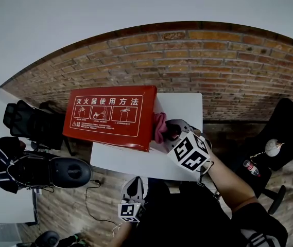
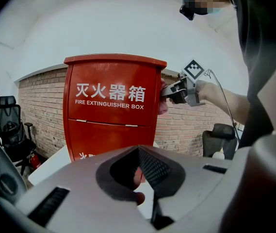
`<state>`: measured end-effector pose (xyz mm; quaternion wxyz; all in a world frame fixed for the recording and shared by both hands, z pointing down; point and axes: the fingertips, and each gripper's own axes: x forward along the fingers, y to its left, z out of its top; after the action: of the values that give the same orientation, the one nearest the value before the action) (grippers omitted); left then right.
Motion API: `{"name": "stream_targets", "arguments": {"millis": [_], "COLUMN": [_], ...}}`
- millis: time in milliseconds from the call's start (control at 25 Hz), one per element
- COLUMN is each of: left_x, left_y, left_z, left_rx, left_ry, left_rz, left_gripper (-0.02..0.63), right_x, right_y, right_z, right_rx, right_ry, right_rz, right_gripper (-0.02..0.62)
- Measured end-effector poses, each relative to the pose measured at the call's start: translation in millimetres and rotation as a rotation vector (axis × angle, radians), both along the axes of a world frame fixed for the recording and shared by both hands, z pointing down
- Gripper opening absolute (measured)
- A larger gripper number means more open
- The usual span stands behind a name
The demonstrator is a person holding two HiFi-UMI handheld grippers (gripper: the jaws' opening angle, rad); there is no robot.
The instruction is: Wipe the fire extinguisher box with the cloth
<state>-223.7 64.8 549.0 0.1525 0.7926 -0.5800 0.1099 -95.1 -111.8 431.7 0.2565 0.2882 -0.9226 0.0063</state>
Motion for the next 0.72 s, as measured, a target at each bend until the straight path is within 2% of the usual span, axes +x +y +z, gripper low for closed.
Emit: {"name": "stream_targets", "arguments": {"millis": [280, 520, 720], "left_x": [1.6, 2.3, 4.7], "left_y": [-3.4, -9.4, -13.5], "left_z": [1.0, 2.1, 2.8], "left_rx": [-0.001, -0.006, -0.011], "left_ry": [0.003, 0.000, -0.002], "left_rz": [0.005, 0.005, 0.013], "left_gripper": [0.017, 0.017, 0.017], "right_x": [-0.9, 0.3, 0.4], "right_y": [1.3, 0.4, -3.6], "right_z": [-31.4, -49.9, -52.5], "right_rx": [0.053, 0.040, 0.056], "right_ry": [-0.035, -0.095, -0.084], "right_rz": [-0.012, -0.018, -0.019], "right_gripper": [0.089, 0.089, 0.089]}}
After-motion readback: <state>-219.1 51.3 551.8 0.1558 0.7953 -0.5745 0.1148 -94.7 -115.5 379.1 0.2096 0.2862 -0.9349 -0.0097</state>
